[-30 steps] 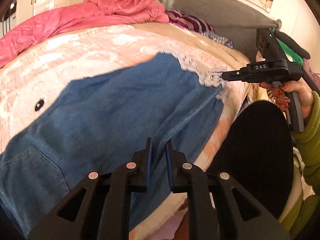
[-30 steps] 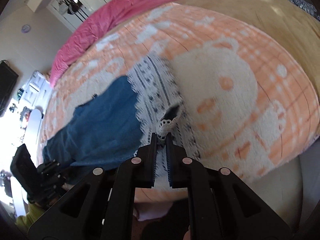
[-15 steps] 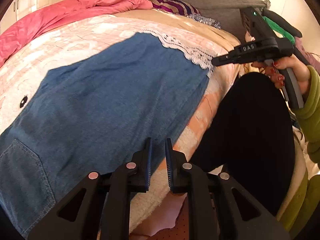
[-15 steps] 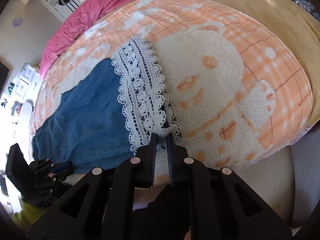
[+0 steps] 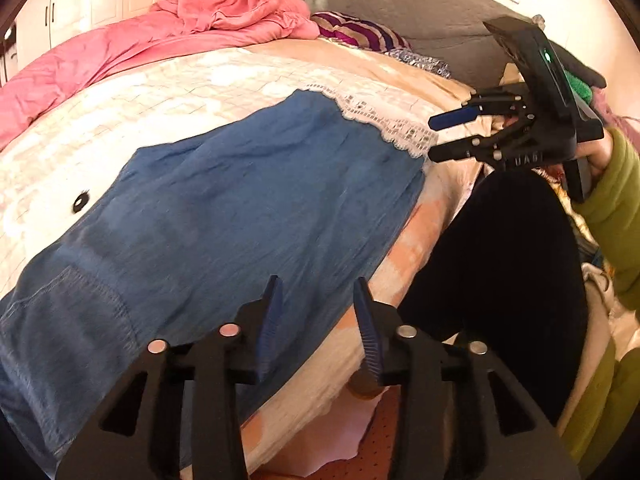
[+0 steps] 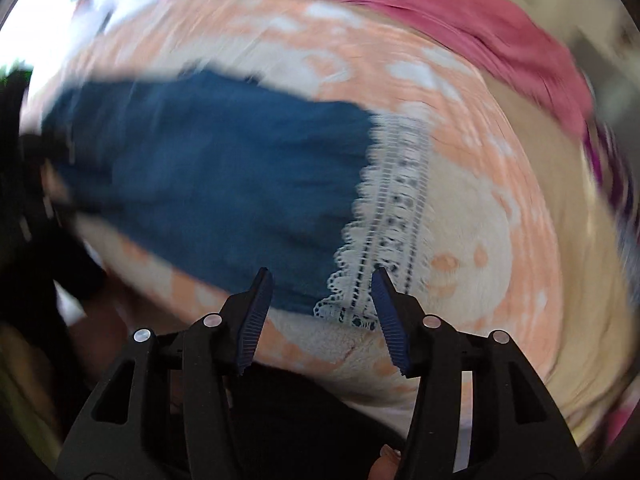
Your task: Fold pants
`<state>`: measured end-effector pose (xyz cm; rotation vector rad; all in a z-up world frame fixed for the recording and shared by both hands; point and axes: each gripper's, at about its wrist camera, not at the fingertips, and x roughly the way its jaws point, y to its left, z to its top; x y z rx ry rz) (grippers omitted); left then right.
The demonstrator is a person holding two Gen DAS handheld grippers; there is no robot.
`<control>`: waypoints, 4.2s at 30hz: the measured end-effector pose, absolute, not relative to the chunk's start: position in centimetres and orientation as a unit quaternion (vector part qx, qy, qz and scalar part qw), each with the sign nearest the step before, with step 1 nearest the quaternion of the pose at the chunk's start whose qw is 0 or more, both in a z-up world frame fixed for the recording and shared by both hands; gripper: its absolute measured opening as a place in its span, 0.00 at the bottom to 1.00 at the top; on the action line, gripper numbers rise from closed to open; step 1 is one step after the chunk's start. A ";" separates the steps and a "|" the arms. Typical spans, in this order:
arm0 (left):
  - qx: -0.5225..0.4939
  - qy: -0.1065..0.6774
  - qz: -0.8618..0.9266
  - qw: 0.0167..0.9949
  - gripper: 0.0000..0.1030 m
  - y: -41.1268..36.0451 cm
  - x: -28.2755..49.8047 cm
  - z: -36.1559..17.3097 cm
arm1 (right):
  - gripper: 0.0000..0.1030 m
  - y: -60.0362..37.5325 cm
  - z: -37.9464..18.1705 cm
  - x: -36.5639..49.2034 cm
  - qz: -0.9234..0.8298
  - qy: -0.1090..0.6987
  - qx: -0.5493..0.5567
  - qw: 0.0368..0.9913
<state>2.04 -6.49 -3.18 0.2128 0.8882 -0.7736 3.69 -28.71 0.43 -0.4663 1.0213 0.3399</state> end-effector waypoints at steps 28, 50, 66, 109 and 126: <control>0.096 0.467 -0.380 0.793 0.21 -6.7 3.0 -5.1 | 0.20 -27.3 -2.4 3.4 0.283 0.548 -0.253 0.745; 0.096 0.419 -0.268 0.862 0.56 -5.8 11.2 1.8 | 0.49 -32.5 3.5 13.9 0.197 0.475 -0.020 0.857; 0.015 0.512 -0.304 0.803 0.24 -4.0 22.3 -5.2 | 0.47 -38.2 -2.7 22.0 0.162 0.517 0.124 0.831; -0.037 0.461 -0.208 0.862 0.14 -2.5 23.6 -6.4 | 0.18 -36.2 -4.2 25.0 0.117 0.495 0.047 0.860; -0.090 0.355 -0.108 0.924 0.63 5.5 9.5 3.1 | 0.54 -41.3 1.0 10.7 0.124 0.434 0.150 0.879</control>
